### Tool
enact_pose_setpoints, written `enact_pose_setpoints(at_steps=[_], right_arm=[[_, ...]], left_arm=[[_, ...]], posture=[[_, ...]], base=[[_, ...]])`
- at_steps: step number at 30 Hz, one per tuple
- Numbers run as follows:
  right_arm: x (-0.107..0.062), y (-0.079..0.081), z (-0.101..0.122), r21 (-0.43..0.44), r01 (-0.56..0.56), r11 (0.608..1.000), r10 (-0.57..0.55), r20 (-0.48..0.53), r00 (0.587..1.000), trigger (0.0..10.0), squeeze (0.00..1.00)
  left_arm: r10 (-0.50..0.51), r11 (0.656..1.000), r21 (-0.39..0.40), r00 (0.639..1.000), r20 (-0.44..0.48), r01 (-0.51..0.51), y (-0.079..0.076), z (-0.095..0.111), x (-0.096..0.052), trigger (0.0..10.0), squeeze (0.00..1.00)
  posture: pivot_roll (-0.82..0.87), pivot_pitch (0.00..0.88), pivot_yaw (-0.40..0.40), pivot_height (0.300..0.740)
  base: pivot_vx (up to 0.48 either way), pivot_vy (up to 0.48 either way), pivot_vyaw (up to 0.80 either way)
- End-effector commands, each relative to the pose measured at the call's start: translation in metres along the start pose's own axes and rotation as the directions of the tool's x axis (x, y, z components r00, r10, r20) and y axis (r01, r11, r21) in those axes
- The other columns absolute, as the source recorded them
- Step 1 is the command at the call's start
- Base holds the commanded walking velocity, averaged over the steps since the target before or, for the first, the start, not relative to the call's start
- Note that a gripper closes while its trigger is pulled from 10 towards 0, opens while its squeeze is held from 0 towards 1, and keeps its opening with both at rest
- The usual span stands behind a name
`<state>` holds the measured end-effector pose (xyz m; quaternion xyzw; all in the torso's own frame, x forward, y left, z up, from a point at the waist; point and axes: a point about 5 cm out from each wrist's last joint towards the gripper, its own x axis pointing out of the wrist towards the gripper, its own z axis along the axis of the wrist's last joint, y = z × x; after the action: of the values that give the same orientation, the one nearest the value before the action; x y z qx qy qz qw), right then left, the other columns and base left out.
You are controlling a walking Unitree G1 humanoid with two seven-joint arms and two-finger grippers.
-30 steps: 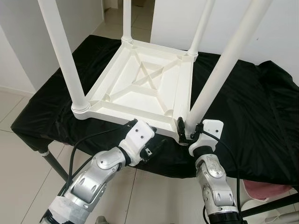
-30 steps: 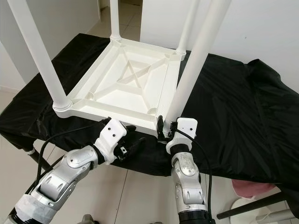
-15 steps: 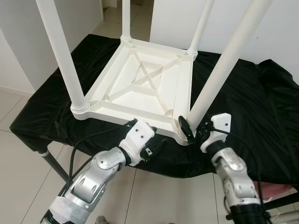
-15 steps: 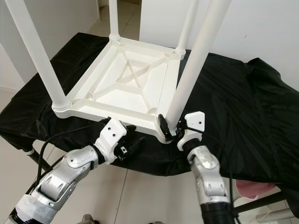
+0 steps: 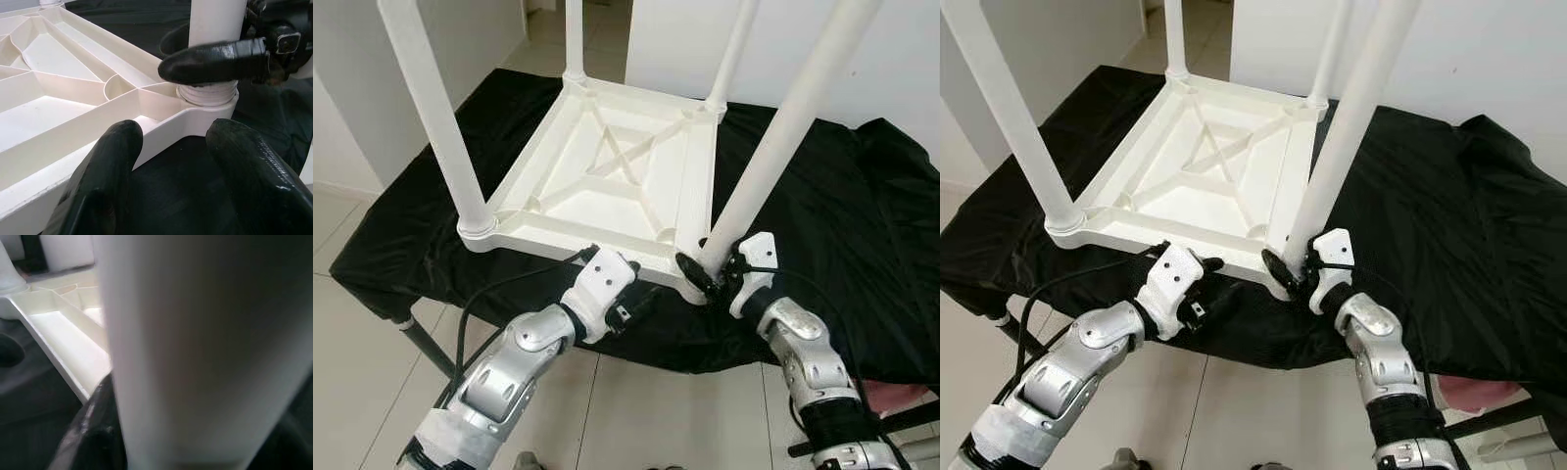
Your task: Building children table
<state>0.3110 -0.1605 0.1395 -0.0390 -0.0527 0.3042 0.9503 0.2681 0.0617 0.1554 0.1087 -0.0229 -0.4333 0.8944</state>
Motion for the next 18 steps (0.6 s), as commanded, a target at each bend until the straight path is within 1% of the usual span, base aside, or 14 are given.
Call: enact_pose_setpoints(at_steps=[1, 5, 6, 7, 8, 11, 14, 16, 18], right_arm=[[-0.0039, -0.0001, -0.0100, 0.015, -0.014, 1.000, 0.014, -0.046, 0.999, 0.0, 0.00], [-0.0044, -0.0013, -0.0106, 0.022, -0.017, 1.000, 0.018, -0.044, 0.999, 0.0, 0.00], [-0.0046, -0.0012, -0.0105, 0.040, -0.016, 0.999, 0.018, -0.039, 0.999, 1.4, 0.00], [-0.0046, -0.0012, -0.0105, 0.040, -0.016, 0.999, 0.018, -0.039, 0.999, 1.4, 0.00], [-0.0054, -0.0005, -0.0078, 0.044, -0.010, 0.999, 0.011, -0.023, 1.000, 10.0, 0.00], [-0.0059, -0.0008, -0.0065, 0.039, -0.001, 0.999, 0.002, -0.016, 1.000, 10.0, 0.00], [-0.0076, -0.0019, -0.0043, 0.034, 0.045, 0.998, -0.045, -0.007, 0.999, 10.0, 0.00], [-0.0076, -0.0019, -0.0043, 0.034, 0.045, 0.998, -0.045, -0.007, 0.999, 10.0, 0.00], [-0.0080, 0.0018, -0.0037, 0.054, 0.149, 0.987, -0.149, 0.000, 0.989, 10.0, 0.00]], left_arm=[[-0.050, 0.999, 0.006, 0.999, -0.005, 0.050, -0.0024, 0.0006, -0.0001, 10.0, 0.00], [-0.050, 0.999, 0.008, 0.999, -0.003, 0.050, -0.0021, 0.0012, -0.0001, 10.0, 0.00], [-0.051, 0.999, 0.008, 0.999, -0.003, 0.051, -0.0019, 0.0016, -0.0003, 10.0, 0.00], [-0.051, 0.999, 0.008, 0.999, -0.003, 0.051, -0.0019, 0.0016, -0.0003, 10.0, 0.00], [-0.056, 0.998, 0.005, 0.998, -0.006, 0.056, -0.0022, 0.0014, -0.0010, 10.0, 0.00], [-0.058, 0.998, 0.005, 0.998, -0.007, 0.058, -0.0024, 0.0012, -0.0013, 10.0, 0.00], [-0.059, 0.998, 0.003, 0.998, -0.006, 0.059, -0.0024, 0.0016, -0.0014, 10.0, 0.00], [-0.059, 0.998, 0.003, 0.998, -0.006, 0.059, -0.0024, 0.0016, -0.0014, 10.0, 0.00], [-0.057, 0.998, 0.001, 0.998, -0.007, 0.057, -0.0021, 0.0015, -0.0015, 10.0, 0.00]], posture=[[0.03, 0.110, -0.053, 0.740], [0.03, 0.113, -0.050, 0.740], [0.03, 0.114, -0.046, 0.740], [0.03, 0.114, -0.046, 0.740], [0.02, 0.120, -0.041, 0.740], [0.02, 0.121, -0.041, 0.740], [0.02, 0.122, -0.041, 0.740], [0.02, 0.122, -0.041, 0.740], [0.02, 0.124, -0.042, 0.740]], base=[[0.000, 0.000, 0.00], [0.000, 0.000, 0.00], [0.000, 0.000, 0.00], [0.000, 0.000, 0.00], [0.000, 0.000, 0.00], [0.000, 0.000, 0.00], [0.000, 0.000, 0.00], [0.000, 0.000, 0.00], [0.000, 0.000, 0.00]])
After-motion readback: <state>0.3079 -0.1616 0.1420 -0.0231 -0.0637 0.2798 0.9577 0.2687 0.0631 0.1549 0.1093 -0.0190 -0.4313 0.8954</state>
